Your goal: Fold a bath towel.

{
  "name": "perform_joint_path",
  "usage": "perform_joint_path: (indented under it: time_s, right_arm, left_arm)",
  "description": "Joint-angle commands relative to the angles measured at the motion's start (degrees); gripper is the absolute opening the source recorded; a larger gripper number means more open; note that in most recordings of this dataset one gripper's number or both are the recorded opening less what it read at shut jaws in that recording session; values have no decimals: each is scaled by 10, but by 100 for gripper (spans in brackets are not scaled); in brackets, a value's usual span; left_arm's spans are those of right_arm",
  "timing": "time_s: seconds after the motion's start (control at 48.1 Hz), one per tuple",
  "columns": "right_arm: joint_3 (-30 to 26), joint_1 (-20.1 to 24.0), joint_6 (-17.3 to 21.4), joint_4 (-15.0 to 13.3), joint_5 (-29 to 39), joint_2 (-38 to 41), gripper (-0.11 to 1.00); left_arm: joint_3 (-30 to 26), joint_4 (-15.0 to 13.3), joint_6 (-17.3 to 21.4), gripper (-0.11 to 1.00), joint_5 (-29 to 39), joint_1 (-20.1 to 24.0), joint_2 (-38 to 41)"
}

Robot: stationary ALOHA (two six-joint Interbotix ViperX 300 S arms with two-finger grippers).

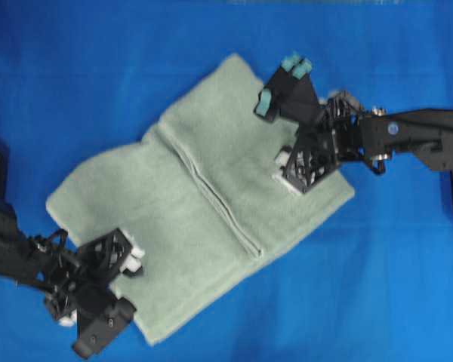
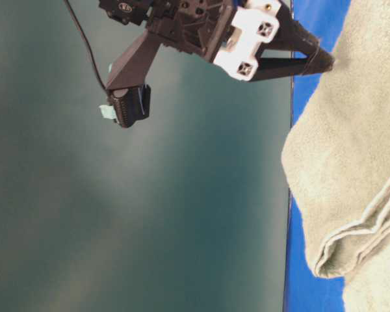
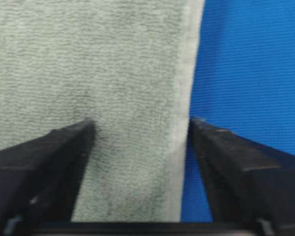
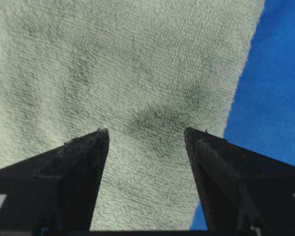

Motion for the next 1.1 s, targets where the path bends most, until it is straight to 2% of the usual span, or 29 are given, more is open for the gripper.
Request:
perform_joint_path:
  time_s: [0.0, 0.125, 0.208, 0.333, 0.395, 0.478, 0.561, 0.624, 0.686, 0.915, 0.998, 1.081]
  right_arm:
    - [-2, 2, 1, -2, -1, -20, 64]
    - [5, 3, 1, -2, 0, -31, 64]
    - [11, 4, 1, -2, 1, -40, 64]
    - [21, 4, 1, -2, 0, -52, 64]
    - [28, 4, 2, -2, 0, -58, 64]
    - [38, 4, 2, -2, 0, -68, 64]
    - [50, 4, 2, -2, 0, -79, 64]
    - [60, 4, 2, -2, 0, -87, 64]
    - [68, 4, 2, -2, -1, -95, 64]
    - [95, 5, 2, -2, -2, -121, 64]
    - [106, 6, 2, -2, -3, -132, 64]
    - [120, 7, 2, -2, -3, -146, 64]
  left_arm:
    - [1, 3, 0, 61, 6, 8, 3]
    - [-1, 5, 10, 25, 18, 9, 2]
    - [-4, 5, 29, 9, 29, 9, 3]
    - [-18, 5, 48, 8, 58, 11, -3]
    - [-35, 5, 62, 8, 101, 13, -13]
    - [-66, 6, 86, 8, 185, 17, -36]
    - [-108, 7, 130, 8, 291, 23, -66]
    - [-149, 11, 144, 8, 365, 31, -84]
    - [-174, 14, 159, 8, 399, 35, -94]
    - [-194, 14, 189, 8, 410, 67, -91]
    - [-200, 24, 229, 8, 397, 96, -85]
    - [-221, 36, 297, 8, 377, 134, -68]
